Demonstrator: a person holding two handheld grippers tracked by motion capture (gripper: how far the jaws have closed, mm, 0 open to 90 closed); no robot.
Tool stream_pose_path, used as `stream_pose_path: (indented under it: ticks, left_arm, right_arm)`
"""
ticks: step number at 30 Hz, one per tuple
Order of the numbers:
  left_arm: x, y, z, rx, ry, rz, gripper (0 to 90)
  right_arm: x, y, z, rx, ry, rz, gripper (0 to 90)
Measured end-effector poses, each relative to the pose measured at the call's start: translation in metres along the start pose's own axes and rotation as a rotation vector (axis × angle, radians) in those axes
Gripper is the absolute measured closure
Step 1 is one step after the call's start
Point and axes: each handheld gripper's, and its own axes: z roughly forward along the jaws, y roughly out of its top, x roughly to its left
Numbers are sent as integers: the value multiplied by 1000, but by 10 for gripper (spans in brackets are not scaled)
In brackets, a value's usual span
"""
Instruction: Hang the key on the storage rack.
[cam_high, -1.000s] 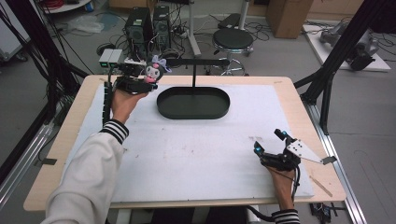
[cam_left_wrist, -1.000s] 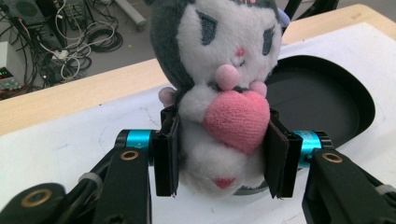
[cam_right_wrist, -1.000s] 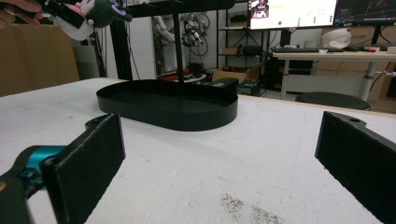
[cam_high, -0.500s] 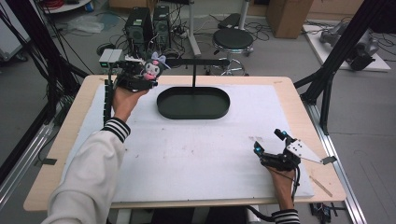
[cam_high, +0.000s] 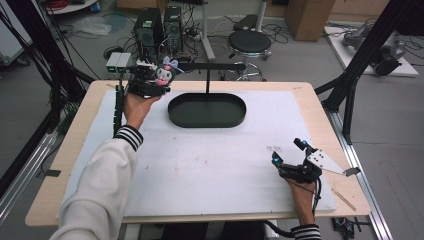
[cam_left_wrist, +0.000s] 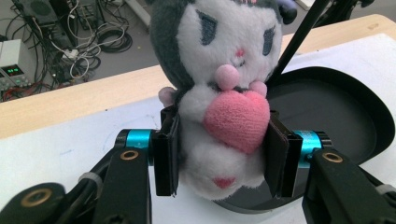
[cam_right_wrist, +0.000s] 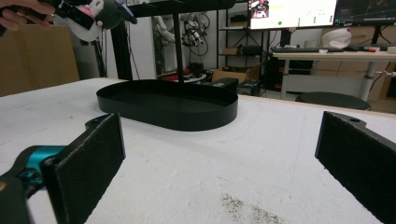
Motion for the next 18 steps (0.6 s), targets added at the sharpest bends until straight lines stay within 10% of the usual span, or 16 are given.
stream_pose_path:
  ticks: [18]
  left_arm:
    - [7,-23,24,79,-6,3,542]
  right_arm:
    - [0,0,0,-4,-1,0,5]
